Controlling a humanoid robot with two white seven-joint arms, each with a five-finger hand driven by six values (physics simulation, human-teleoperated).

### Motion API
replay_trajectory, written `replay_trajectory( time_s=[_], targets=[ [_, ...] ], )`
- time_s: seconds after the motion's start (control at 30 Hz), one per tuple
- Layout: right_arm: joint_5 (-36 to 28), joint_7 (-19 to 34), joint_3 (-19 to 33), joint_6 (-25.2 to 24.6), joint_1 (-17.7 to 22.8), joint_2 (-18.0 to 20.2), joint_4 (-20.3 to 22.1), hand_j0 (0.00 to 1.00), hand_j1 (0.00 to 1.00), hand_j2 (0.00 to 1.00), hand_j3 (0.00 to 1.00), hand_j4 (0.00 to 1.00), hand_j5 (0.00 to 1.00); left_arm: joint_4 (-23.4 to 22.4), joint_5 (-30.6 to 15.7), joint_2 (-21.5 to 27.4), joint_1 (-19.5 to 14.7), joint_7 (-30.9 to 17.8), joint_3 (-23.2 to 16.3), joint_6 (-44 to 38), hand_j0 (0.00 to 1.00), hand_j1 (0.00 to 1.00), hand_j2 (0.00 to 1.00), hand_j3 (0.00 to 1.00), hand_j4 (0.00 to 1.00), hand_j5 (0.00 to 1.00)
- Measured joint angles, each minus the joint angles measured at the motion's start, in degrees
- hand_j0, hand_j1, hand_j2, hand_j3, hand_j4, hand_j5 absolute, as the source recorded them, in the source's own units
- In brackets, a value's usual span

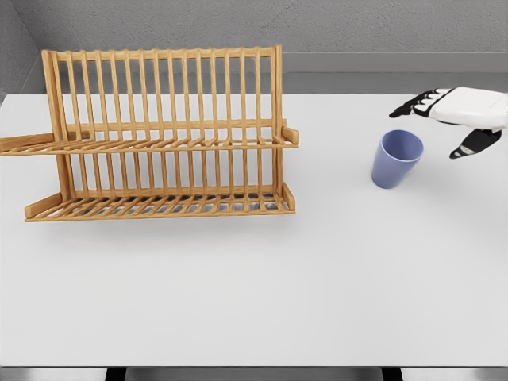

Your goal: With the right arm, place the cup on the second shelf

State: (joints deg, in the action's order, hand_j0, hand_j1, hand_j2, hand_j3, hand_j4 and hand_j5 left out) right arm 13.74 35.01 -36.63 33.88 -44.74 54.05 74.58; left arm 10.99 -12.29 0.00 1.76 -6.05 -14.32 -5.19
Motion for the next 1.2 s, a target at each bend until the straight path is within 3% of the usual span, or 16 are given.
replay_trajectory(
  time_s=[0.13,0.2,0.5,0.83,1.2],
  targets=[
    [0.15,0.01,-1.63,0.05,-0.53,-0.87,-1.67,1.00,1.00,1.00,1.00,1.00,1.00,0.00,0.00,0.00,0.00,0.01,0.00,0.00,1.00,1.00,1.00,1.00,1.00,1.00],
    [0.15,0.00,-2.90,0.04,-2.72,-1.65,-2.22,1.00,1.00,1.00,1.00,1.00,1.00,0.00,0.00,0.00,0.00,0.01,0.00,0.00,1.00,1.00,1.00,1.00,1.00,1.00],
    [0.20,0.01,-7.18,0.24,-2.81,-3.80,-4.23,1.00,1.00,1.00,1.00,1.00,1.00,0.00,0.00,0.00,0.00,0.00,0.00,0.00,1.00,1.00,1.00,1.00,1.00,1.00],
    [0.24,0.01,-8.17,0.16,-4.22,-5.20,-8.31,1.00,1.00,1.00,1.00,1.00,1.00,0.00,-0.02,0.00,0.00,0.00,0.00,0.00,1.00,1.00,1.00,1.00,1.00,1.00],
    [0.21,0.01,-8.68,0.05,-5.10,-6.92,-9.09,1.00,1.00,1.00,1.00,1.00,1.00,0.00,0.00,0.00,0.00,0.00,0.00,0.00,1.00,1.00,1.00,1.00,1.00,1.00]
  ],
)
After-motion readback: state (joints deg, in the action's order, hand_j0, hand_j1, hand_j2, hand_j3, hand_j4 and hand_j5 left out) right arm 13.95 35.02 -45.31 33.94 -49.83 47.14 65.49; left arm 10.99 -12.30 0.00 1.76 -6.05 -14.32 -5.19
